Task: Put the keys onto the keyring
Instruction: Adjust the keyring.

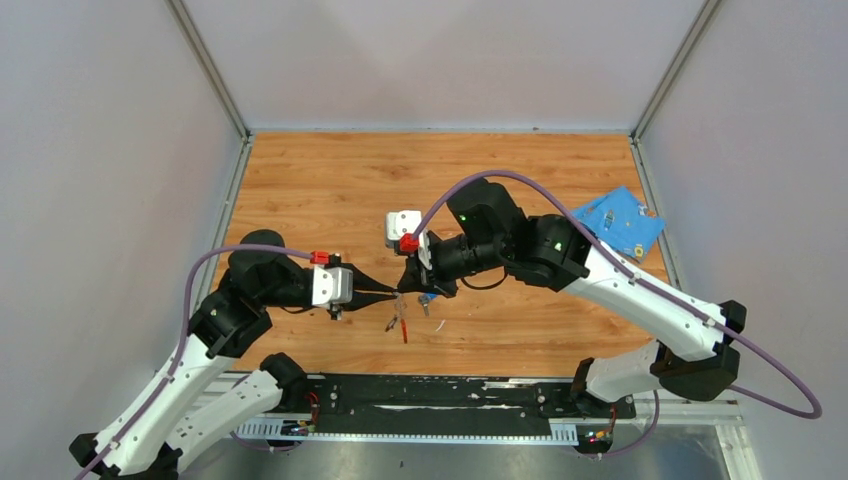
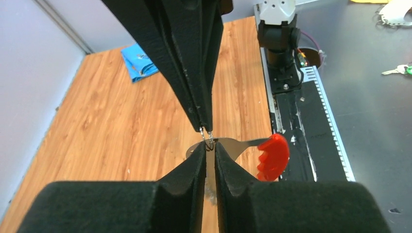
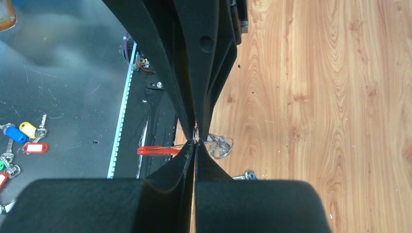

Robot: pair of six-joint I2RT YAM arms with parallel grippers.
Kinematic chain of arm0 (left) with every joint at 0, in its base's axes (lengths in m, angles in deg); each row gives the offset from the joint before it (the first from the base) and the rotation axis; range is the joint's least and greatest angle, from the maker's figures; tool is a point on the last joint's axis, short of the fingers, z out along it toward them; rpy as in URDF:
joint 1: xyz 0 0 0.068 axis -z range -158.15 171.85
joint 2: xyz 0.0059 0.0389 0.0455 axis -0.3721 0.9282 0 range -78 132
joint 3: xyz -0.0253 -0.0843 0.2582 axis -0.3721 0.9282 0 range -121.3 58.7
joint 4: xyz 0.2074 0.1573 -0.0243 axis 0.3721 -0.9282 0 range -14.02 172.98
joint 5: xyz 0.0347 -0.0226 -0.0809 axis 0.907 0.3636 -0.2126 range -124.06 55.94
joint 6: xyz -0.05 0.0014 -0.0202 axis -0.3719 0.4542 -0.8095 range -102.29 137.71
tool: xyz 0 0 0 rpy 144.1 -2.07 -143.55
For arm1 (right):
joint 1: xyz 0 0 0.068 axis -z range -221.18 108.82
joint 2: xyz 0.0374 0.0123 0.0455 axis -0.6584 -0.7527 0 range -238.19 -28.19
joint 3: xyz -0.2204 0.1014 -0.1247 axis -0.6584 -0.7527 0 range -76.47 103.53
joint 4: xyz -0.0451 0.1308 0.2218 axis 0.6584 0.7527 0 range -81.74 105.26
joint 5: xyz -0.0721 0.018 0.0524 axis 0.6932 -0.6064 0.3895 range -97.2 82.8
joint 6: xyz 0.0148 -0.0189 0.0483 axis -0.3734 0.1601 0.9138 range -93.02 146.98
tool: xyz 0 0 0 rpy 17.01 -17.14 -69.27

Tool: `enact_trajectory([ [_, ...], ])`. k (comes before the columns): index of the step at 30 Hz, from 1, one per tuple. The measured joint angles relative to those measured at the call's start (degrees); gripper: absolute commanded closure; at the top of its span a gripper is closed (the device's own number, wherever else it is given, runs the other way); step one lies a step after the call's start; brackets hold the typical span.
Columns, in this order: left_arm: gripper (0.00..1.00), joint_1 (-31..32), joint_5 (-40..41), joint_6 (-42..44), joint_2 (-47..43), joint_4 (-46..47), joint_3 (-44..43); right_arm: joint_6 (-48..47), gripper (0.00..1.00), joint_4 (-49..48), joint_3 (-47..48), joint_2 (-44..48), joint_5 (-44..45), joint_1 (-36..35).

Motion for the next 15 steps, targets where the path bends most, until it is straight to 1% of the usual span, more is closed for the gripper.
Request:
enact_trajectory([
  [3,0.88,0.0,1.1,0.2,0.4,-0.4,0.0,-0.3,1.00,0.5,0.5,-0.4,0.3,-0.3],
  [8,0.94,0.0,1.4,-1.1,0.7,-0.4,0.0,-0.5,1.00,1.9,2.4,-1.6,0.9,-0.9],
  [15,1.00,0.0,1.4,-2.5,1.0,-0.5,0.0,-0.5,1.00,3.1,3.6,-2.5,1.1,-1.5],
])
